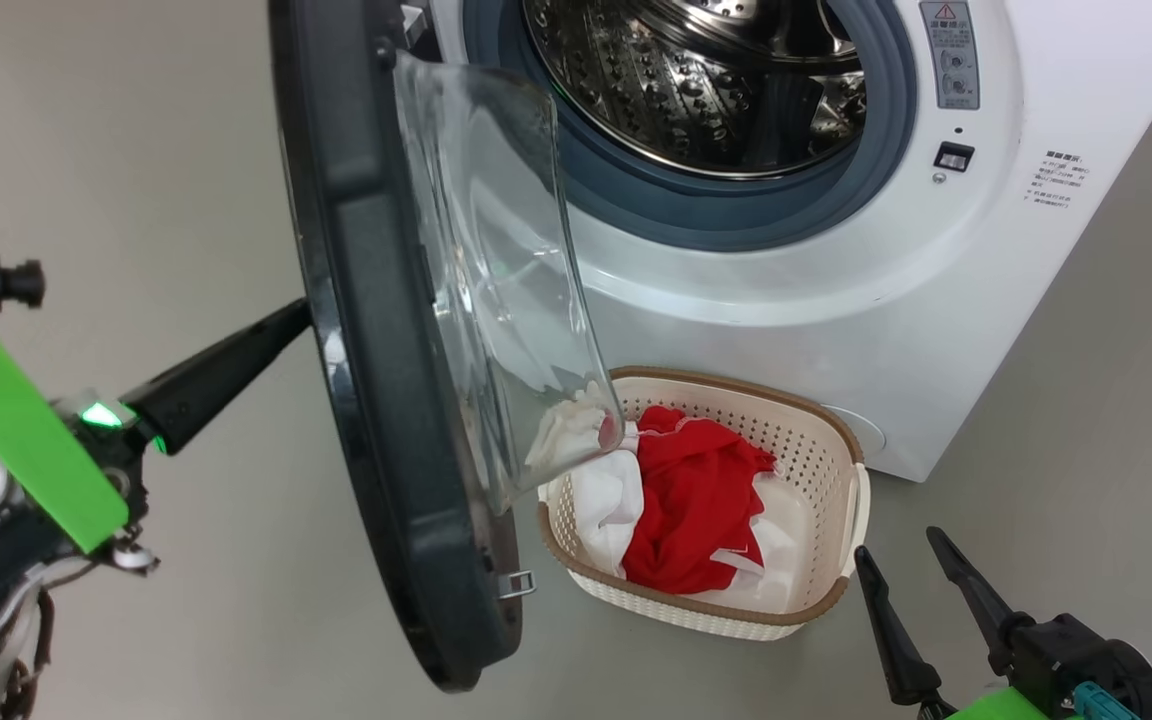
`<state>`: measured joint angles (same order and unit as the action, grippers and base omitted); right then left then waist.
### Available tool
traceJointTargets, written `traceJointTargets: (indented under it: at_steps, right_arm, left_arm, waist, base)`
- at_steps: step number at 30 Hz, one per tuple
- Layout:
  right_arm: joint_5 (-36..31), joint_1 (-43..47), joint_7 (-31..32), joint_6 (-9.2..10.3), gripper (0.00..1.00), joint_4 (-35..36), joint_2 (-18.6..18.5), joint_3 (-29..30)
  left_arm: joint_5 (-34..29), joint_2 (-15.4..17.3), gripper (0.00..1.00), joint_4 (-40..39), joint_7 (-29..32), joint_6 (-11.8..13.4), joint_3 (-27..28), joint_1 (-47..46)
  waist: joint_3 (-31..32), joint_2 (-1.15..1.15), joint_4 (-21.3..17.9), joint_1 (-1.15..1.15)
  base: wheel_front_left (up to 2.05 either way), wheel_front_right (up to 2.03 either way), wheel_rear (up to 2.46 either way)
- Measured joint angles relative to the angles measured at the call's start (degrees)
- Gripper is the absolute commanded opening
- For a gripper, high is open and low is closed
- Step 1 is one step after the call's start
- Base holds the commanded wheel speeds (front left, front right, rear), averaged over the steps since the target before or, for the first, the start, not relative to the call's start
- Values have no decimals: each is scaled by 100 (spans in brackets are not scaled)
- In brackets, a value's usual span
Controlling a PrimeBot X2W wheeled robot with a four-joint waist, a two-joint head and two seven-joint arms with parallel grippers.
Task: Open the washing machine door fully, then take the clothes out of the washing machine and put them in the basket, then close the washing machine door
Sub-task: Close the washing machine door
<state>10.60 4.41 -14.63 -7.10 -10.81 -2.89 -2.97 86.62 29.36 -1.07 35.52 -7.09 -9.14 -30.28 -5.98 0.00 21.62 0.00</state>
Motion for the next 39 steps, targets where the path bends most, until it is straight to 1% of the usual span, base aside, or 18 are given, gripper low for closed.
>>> traceJointTargets:
  at_steps: [1,2,3,4,5,6,8,9,11,13,14,15,16,17,19,24,31,39]
  right_arm:
    - [0,0,0,1,100,-3,0,-3]
    - [5,1,0,0,100,-5,1,-10]
    - [14,1,0,0,100,-8,1,-18]
    - [15,2,0,0,100,-10,1,-24]
    - [18,3,0,1,100,-11,1,-37]
    - [37,5,0,0,100,-11,2,-55]
    - [45,9,0,1,100,-16,3,-96]
    - [46,10,0,1,100,-20,4,-113]
    - [46,12,0,0,100,-25,9,-129]
    - [48,14,0,0,100,-29,11,-134]
    - [52,16,0,0,100,-30,11,-140]
    - [55,21,0,0,100,-29,11,-142]
    - [55,26,0,0,100,-29,13,-144]
    - [55,36,0,0,100,-30,15,-146]
    - [56,63,0,0,100,-30,18,-147]
    - [69,127,0,0,100,-44,21,-149]
    - [151,127,0,0,100,-59,23,-182]
    - [252,126,0,0,100,-67,24,-196]
  left_arm:
    - [-19,0,0,21,-98,-1,-3,34]
    - [-37,-1,7,44,-214,-2,-5,113]
    - [-56,-2,13,91,-347,-2,-11,219]
    - [-81,-5,14,155,-468,-2,-26,330]
    - [-94,-7,17,204,-584,-2,-51,448]
    - [-99,-8,26,247,-699,-2,-79,565]
    - [-102,-15,33,337,-922,-2,-130,789]
    - [-101,-21,33,364,-1023,-2,-149,896]
    - [-90,-45,44,426,-1251,-2,-156,1109]
    - [-81,-63,47,495,-1424,-2,-179,1322]
    - [-81,-69,53,526,-1515,-2,-182,1430]
    - [-80,-76,65,553,-1617,-2,-183,1535]
    - [-76,-89,73,594,-1717,-2,-187,1635]
    - [-74,-113,78,648,-1816,-2,-190,1715]
    - [-48,-141,100,731,-1994,-2,-211,1858]
    - [-31,-194,100,965,-2427,-2,-296,2121]
    - [-91,-339,100,1322,-3114,-2,-512,2413]
    - [-348,-411,100,1694,-3940,-2,-966,2576]
  waist:
    - [16,0,4,0]
    - [35,0,11,0]
    - [54,0,20,0]
    - [74,0,33,0]
    - [97,0,47,0]
    - [120,0,63,0]
    - [173,0,98,0]
    - [198,0,117,0]
    - [246,0,159,0]
    - [294,0,199,0]
    - [319,0,219,0]
    - [337,0,241,0]
    - [351,0,264,0]
    - [363,0,286,0]
    - [380,0,326,0]
    - [389,0,404,0]
    - [408,0,392,0]
    - [382,0,368,0]
  base:
    - [0,0,0]
    - [0,0,0]
    - [0,0,0]
    - [0,0,0]
    - [0,0,0]
    - [0,0,0]
    - [0,0,0]
    - [0,0,0]
    - [0,0,0]
    - [0,0,0]
    - [0,0,0]
    - [0,0,0]
    - [0,0,0]
    - [0,0,0]
    - [0,0,0]
    - [0,0,0]
    - [0,0,0]
    - [0,0,0]
